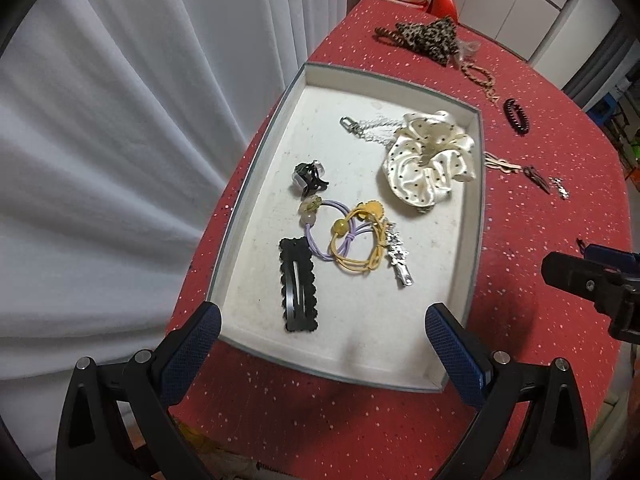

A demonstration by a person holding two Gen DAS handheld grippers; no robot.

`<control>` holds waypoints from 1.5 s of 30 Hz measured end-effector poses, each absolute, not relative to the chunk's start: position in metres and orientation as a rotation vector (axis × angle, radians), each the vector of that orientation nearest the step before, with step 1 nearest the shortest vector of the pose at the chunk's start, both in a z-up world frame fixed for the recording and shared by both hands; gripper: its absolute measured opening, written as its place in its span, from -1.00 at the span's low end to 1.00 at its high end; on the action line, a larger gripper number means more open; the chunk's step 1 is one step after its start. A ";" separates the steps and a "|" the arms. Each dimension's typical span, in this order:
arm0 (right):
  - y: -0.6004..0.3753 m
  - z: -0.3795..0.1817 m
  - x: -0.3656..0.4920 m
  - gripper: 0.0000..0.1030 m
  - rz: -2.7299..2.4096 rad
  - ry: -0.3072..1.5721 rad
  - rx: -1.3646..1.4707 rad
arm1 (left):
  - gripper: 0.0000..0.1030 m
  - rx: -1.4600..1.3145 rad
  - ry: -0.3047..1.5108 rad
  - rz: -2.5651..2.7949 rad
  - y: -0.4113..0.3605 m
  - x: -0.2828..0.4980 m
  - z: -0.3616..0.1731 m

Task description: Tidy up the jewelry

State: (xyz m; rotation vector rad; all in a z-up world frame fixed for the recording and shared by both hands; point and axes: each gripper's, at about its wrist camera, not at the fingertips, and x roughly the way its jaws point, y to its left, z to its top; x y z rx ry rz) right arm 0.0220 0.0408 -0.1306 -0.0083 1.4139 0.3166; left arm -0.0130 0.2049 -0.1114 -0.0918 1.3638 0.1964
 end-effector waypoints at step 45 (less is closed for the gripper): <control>0.051 -0.012 -0.028 0.78 0.288 1.102 -0.133 | 0.99 -0.119 1.153 0.307 0.201 -0.050 -0.001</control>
